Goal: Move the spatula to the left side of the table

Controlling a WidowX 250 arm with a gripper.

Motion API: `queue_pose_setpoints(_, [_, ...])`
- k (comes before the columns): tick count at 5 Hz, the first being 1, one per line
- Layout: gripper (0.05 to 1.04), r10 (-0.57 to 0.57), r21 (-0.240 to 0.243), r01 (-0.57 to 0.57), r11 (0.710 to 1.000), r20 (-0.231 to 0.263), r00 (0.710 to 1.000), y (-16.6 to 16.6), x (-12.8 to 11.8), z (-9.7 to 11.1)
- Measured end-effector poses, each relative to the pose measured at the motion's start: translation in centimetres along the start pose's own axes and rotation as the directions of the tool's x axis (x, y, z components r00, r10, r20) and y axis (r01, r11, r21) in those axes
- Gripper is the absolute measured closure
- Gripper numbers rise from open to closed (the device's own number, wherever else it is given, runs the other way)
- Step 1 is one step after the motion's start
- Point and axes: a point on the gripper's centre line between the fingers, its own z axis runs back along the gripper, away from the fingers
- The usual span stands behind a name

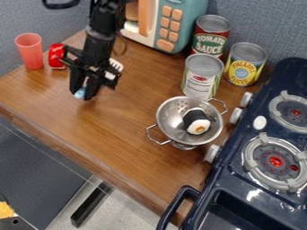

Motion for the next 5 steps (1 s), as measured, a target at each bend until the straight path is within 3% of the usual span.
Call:
queue_pose_setpoints(1, [0.692, 0.019, 0.0, -0.019, 1.0, 0.022, 1.0, 1.3, 0.3, -1.1])
queue_pose_setpoints(2, [0.378, 0.064, -0.033, -0.064, 0.997, -0.004, 0.998, 1.9, 0.3, -1.2])
queue_pose_setpoints(3, [0.138, 0.075, -0.096, -0.075, 0.993, -0.002, 0.997, 2.0, 0.2, -1.3])
queue_pose_setpoints(4, [0.08, 0.065, -0.156, -0.055, 0.986, 0.062, 0.996, 1.1, -0.2, 0.2])
queue_pose_setpoints(5, [0.083, 0.064, -0.154, -0.033, 0.988, 0.202, 0.977, 1.2, -1.0, 4.3])
